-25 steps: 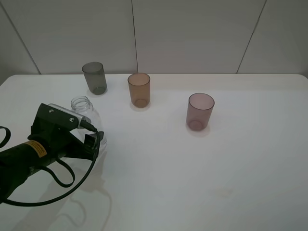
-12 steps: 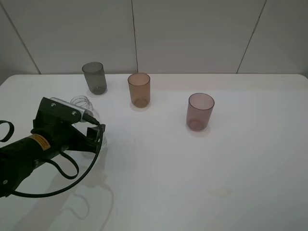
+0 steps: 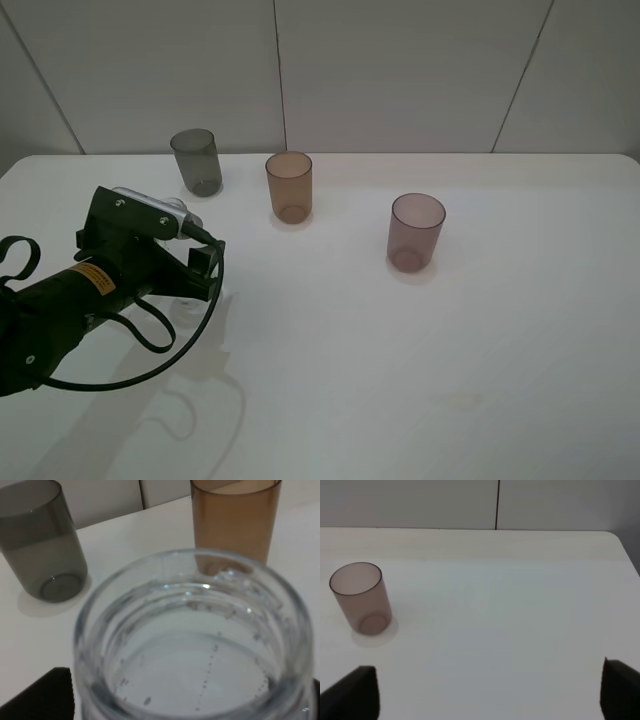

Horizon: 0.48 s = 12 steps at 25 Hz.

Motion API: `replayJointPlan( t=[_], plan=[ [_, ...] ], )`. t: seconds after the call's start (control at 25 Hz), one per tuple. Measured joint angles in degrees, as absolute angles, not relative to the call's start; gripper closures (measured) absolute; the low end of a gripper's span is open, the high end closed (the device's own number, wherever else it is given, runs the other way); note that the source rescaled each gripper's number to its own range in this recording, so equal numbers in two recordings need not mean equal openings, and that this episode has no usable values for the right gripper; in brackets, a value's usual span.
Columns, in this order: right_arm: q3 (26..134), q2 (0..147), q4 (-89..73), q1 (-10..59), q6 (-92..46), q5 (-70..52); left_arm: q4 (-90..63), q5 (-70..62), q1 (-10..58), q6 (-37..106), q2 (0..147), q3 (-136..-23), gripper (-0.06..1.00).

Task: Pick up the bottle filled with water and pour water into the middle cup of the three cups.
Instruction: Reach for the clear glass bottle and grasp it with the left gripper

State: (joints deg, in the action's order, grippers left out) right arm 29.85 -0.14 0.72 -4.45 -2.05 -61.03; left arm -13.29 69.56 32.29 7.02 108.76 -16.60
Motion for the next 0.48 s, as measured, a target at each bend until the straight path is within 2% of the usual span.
replayJointPlan(
  t=[0.48],
  plan=[
    [29.85, -0.14, 0.72, -4.45, -2.05, -61.03, -13.08, 69.63, 32.29, 6.31, 115.66, -18.17, -0.06]
  ],
)
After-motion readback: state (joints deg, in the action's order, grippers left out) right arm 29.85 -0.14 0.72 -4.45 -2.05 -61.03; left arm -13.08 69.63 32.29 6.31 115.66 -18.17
